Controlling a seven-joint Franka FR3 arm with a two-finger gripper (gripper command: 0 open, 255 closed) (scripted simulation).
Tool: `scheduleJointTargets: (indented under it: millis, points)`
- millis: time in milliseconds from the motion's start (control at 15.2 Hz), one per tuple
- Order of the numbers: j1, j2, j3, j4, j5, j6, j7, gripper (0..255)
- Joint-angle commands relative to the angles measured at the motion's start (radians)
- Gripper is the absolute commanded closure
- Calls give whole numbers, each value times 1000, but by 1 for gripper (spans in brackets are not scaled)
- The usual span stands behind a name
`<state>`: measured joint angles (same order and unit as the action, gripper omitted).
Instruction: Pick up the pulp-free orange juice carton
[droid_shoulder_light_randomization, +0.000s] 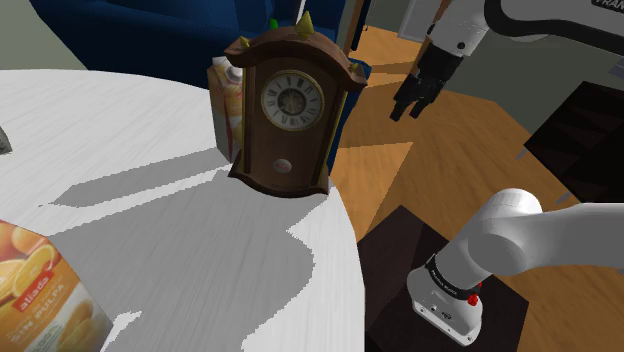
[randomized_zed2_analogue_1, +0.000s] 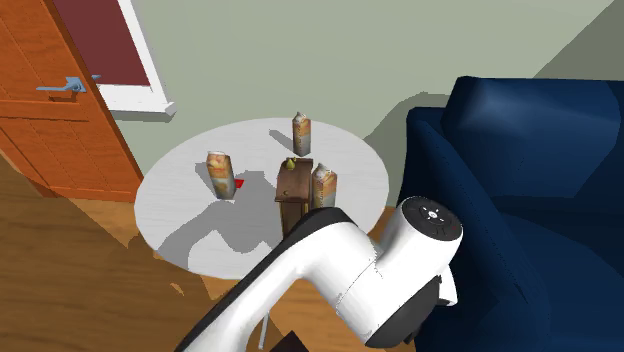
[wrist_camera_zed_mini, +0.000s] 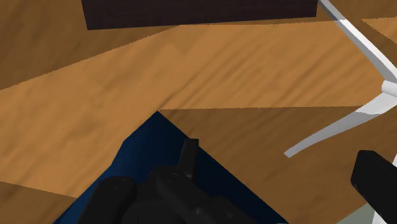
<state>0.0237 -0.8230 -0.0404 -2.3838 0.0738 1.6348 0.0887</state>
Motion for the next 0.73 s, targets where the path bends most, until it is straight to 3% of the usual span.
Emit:
scheduleJointTargets:
  millis: [0, 660]
  points:
    - [0, 0, 0, 0, 0, 0, 0, 0]
    - [46, 186, 221, 188, 55, 81, 223, 0]
